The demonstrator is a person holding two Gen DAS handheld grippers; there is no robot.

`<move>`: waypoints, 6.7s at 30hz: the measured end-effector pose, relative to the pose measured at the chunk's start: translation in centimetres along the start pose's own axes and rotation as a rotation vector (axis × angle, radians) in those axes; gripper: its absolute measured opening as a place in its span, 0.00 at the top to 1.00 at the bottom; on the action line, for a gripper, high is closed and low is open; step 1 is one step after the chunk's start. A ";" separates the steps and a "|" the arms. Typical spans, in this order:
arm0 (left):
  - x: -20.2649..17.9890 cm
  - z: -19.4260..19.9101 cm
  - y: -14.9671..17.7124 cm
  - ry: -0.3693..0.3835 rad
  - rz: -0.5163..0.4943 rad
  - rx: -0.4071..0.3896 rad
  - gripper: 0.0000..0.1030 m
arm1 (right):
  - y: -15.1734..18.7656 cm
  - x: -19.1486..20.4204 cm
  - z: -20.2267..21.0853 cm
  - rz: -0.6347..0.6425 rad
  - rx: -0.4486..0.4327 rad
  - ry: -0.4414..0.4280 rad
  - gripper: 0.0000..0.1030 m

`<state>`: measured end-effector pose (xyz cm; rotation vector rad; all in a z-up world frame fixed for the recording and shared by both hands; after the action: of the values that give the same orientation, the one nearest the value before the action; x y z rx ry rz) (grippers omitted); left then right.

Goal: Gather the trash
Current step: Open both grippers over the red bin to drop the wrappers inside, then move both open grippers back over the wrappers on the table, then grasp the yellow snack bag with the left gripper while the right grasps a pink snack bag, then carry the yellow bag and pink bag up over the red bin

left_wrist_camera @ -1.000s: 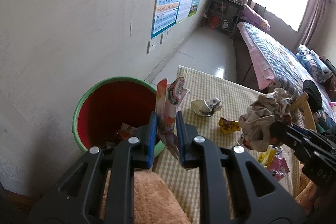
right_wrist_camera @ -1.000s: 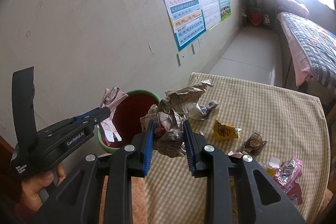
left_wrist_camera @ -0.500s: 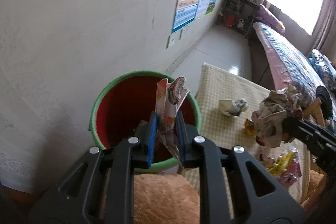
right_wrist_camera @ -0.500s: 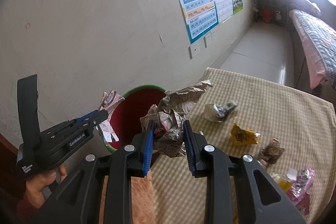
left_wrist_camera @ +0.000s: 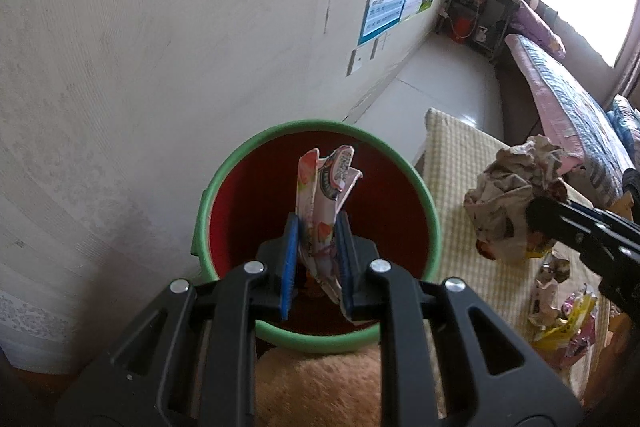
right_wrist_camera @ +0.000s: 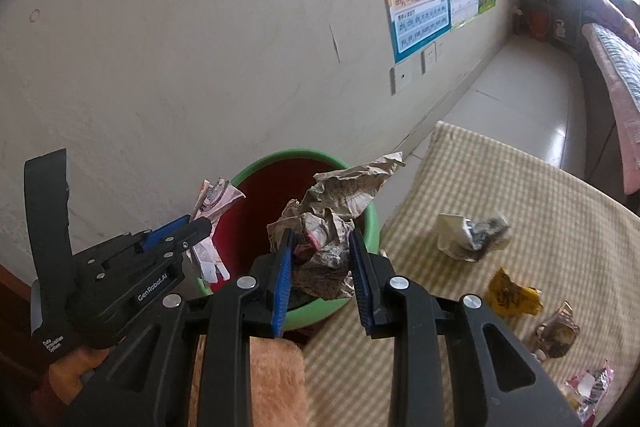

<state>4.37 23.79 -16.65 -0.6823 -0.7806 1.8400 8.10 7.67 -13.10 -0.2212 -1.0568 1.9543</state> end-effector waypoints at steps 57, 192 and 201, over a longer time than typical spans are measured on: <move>-30.2 3.0 12.5 0.558 -0.426 0.243 0.55 | 16.5 -21.5 22.3 -0.507 -0.097 0.466 0.54; -11.8 5.9 0.7 0.221 -0.094 -0.041 0.57 | 4.1 -7.9 15.8 -0.174 -0.198 0.226 0.54; -9.0 5.4 0.3 0.155 -0.061 -0.050 0.57 | 3.6 -6.8 14.3 -0.140 -0.178 0.201 0.54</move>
<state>3.41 14.21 -12.43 -0.8143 -0.7397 1.6957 2.62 -6.95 -8.47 -0.4215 -1.0834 1.6759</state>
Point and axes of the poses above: each gripper's, at about its wrist camera, not at the fingertips, and z roughly against the way its jaws point, x to its left, y to its underside, the point moved 4 cm from there along -z, roughly the way its jaws point, and after that the axes turned 12 degrees about -x, right-handed, at the moved point
